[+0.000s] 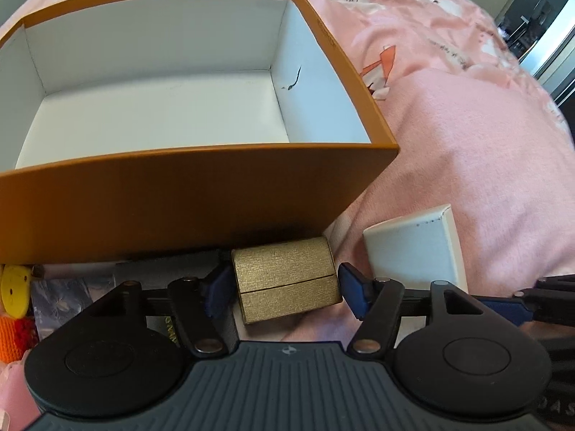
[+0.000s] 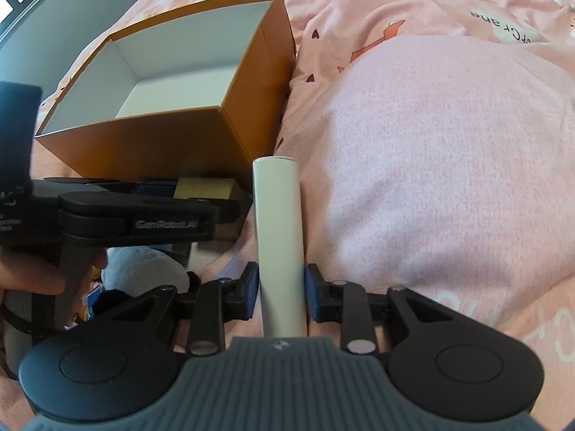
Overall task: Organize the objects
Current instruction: 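Carry the gold box and white case over the orange box with both tools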
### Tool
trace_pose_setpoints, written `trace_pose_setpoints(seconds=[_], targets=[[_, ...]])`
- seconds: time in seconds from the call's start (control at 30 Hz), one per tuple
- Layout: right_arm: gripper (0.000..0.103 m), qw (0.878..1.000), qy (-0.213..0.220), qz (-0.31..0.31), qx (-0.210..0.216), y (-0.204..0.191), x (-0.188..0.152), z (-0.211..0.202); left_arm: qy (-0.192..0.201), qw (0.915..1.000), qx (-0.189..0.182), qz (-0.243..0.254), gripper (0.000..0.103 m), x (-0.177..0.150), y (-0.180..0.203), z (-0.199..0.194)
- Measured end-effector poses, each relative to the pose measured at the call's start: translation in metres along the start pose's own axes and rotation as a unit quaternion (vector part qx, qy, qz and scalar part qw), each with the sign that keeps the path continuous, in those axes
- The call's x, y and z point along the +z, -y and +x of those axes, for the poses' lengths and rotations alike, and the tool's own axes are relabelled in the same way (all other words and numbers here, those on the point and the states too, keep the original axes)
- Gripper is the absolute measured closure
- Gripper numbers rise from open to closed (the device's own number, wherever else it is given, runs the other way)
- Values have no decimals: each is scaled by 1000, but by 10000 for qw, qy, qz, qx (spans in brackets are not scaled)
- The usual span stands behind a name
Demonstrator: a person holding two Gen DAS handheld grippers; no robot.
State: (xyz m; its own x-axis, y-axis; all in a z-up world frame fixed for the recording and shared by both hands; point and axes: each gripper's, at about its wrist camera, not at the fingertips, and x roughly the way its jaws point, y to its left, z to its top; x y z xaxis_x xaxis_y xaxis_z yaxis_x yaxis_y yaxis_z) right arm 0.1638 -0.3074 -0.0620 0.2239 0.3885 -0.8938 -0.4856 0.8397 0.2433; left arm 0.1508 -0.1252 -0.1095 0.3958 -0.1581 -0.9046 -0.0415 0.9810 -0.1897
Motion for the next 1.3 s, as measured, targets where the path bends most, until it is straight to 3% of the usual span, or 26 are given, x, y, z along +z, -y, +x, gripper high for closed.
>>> trace_pose_setpoints(seconds=[0.13,0.27,0.4,0.57,0.7,0.87,1.0,1.13,1.3], targets=[[74,9999,116,79,-50,-2,0,-12,231,9994,-229,113,30,-2,-5,-24],[74,9994,311,100,-133,-9,6,-28,756,9952,-541,297,31,-3,-5,-59],[74,9980,588,-51,-242,-25,15,-51,1443,9850,-774,537,31,-7,-3,-95],[74,9938,937,-455,-399,-51,34,-78,2132,9715,-910,490,31,11,-10,-129],[74,9912,1110,-638,-324,-73,63,-91,2180,9696,-1087,218,31,33,-41,-153],[74,9886,1333,-702,-14,-102,115,-93,2383,9685,-722,38,31,59,-79,-164],[74,9882,1355,-707,-64,-121,165,-63,2168,9745,-567,-110,31,83,-103,-143],[74,9944,712,-642,-437,-123,196,4,1857,9812,-472,-229,31,95,-124,-110],[74,9947,-94,-593,-835,-116,204,80,1625,9851,-514,-214,31,96,-139,-84]])
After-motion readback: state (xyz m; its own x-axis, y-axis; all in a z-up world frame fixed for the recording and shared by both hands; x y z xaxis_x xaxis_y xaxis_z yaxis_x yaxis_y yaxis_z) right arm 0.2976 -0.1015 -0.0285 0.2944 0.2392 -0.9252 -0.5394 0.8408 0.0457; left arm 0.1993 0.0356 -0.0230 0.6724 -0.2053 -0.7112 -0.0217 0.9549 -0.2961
